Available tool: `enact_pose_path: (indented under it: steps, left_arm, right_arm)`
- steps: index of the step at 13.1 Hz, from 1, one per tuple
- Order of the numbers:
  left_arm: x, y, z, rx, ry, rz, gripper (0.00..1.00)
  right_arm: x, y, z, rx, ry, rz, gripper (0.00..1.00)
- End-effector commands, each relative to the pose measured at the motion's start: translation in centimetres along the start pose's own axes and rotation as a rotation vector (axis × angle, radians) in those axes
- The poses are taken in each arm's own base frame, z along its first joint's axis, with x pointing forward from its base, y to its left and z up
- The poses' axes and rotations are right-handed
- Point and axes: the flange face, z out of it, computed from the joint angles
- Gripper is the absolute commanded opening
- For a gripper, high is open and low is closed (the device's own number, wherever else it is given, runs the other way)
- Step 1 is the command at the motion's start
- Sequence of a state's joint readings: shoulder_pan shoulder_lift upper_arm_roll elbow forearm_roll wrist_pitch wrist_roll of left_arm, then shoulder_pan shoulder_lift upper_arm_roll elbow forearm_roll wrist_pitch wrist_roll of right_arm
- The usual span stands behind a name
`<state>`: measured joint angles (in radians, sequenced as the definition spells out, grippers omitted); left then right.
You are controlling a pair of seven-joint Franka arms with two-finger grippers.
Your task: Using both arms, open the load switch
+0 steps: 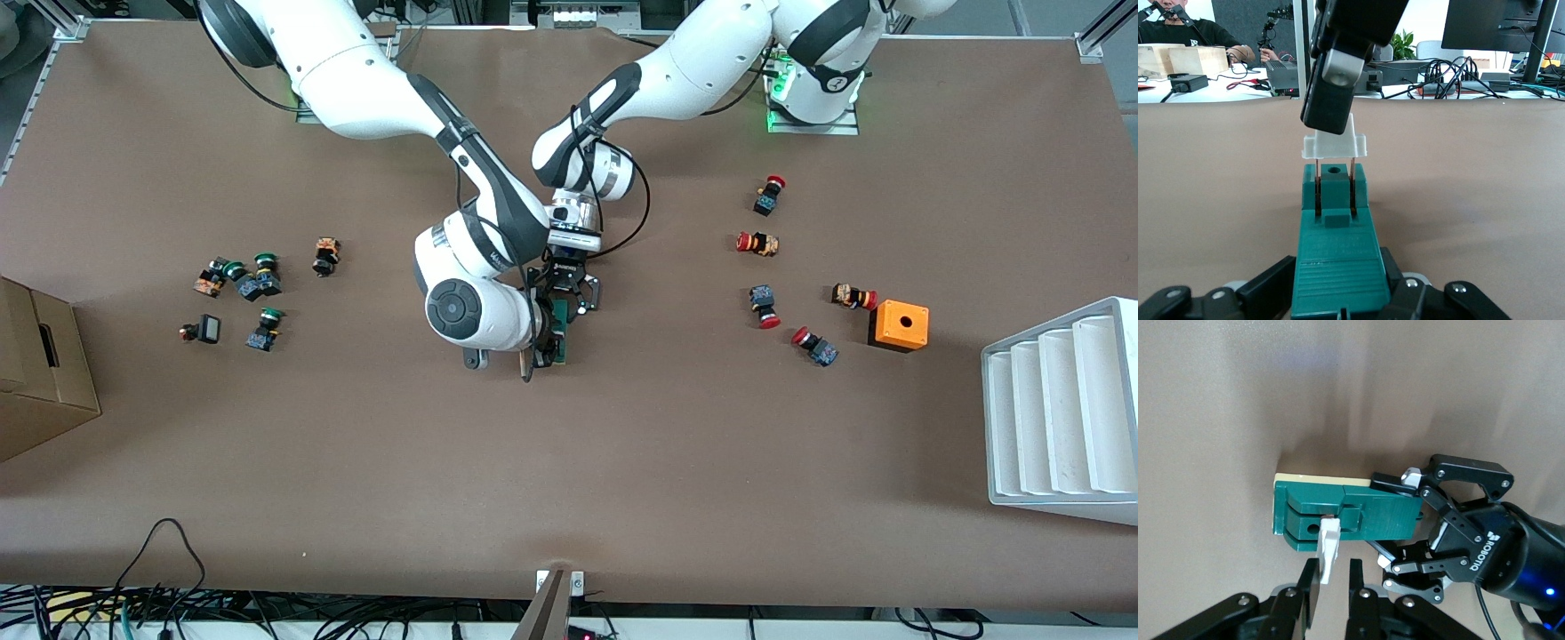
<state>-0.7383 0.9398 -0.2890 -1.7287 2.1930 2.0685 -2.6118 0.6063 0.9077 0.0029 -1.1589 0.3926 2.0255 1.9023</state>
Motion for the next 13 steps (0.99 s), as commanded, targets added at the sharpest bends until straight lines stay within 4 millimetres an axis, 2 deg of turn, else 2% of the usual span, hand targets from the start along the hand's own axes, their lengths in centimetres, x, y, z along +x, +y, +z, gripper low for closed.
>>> enact_pose_path:
  steps: [1,7,13]
  left_arm:
    - [-1.1,0.6,0.9,-0.023,-0.008,0.022,0.36]
    - [-1.1,0.6,0.9,-0.028,-0.005,0.025,0.36]
    - [-1.5,0.6,0.9,-0.032,-0.008,0.029,0.36]
  right_arm:
    - [0.1,1.1,0.2,-0.017,0.023,-0.005,0.24]
    - [0.0,2.6,0.9,-0.040,0.051,-0.028,0.23]
    - [-0.3,3.0,1.4,-0.043,0.064,-0.043,0.23]
